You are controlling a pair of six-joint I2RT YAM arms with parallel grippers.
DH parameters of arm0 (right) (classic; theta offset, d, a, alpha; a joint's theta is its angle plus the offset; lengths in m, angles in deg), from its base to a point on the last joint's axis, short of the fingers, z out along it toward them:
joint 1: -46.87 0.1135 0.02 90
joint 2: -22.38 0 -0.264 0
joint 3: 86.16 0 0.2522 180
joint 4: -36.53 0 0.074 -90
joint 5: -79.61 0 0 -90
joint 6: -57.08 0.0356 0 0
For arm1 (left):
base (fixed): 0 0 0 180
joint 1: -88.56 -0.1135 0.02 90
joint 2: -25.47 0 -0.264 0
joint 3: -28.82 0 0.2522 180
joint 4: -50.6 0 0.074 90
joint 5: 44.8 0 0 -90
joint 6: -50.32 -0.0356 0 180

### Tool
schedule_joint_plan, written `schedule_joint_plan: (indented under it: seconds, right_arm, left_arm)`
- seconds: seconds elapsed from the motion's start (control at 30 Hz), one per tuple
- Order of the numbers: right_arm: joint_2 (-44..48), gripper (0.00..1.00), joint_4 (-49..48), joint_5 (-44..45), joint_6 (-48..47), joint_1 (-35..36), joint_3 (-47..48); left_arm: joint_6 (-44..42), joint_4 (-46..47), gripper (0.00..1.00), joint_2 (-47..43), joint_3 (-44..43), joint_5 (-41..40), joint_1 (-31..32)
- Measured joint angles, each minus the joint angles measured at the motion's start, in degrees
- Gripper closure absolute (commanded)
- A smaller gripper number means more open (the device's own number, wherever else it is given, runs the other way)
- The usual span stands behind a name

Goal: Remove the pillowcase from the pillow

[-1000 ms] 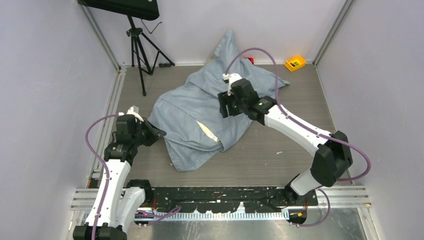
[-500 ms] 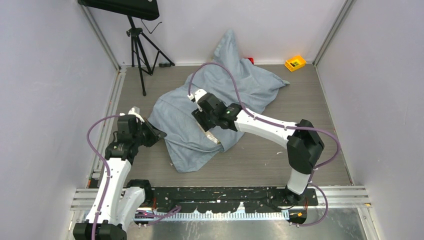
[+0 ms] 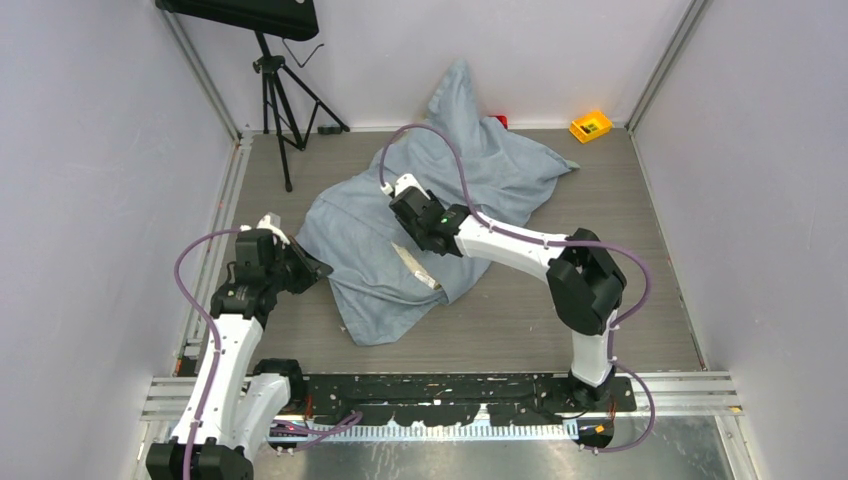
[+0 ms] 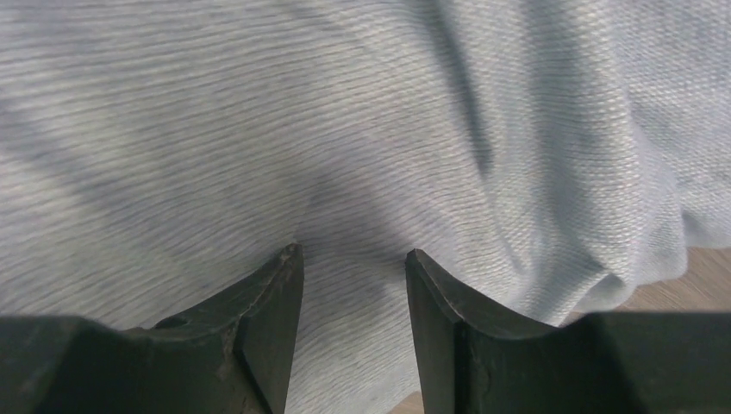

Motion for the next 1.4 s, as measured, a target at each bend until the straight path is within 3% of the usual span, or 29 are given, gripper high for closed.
schedule_joint_plan:
  seconds: [0.1,0.17,0.23,0.4,0.63,0.8,1.0,1.13,1.4]
  right_arm:
    - [-1.5,0.39,0.8,0.8,0.3,-1.9,1.0]
    - [-1.2,0.15,1.2,-2.3,0.4,-3.0,0.9]
    - [0.1,0.07,0.9,-6.1,0.6,-3.9,0.1]
    - [6.3,0.07,0.9,-14.5,0.5,-2.1,-1.7]
    - [7.0,0.12,1.4,-16.5,0.5,2.8,0.0]
    - [4.7,0.22,1.6,-10.4,0.6,3.0,0.2]
    - [2.9,0.21,1.5,-2.0,0.5,1.2,0.2]
    - [2.5,0.21,1.6,-0.9,0.4,-0.3,0.2]
    - [1.7,0.33,2.7,3.7,0.0,-0.4,1.6]
  left_arm:
    - [-0.2,0.0,1.0,0.2,0.0,-0.3,0.0]
    - [-0.2,0.0,1.0,0.4,0.0,-0.3,0.0]
    - [-0.3,0.0,1.0,0.6,0.0,-0.3,0.0]
    - [-0.2,0.0,1.0,0.7,0.0,-0.3,0.0]
    - [-0.2,0.0,1.0,0.7,0.0,-0.3,0.0]
    - [-0.2,-0.2,1.0,0.7,0.0,-0.3,0.0]
    - [-0.3,-0.5,1.0,0.1,0.0,-0.3,0.0]
    - [-0.3,-0.8,1.0,-0.2,0.0,-0.3,0.0]
    - [-0.3,-1.3,1.0,-0.4,0.0,-0.3,0.0]
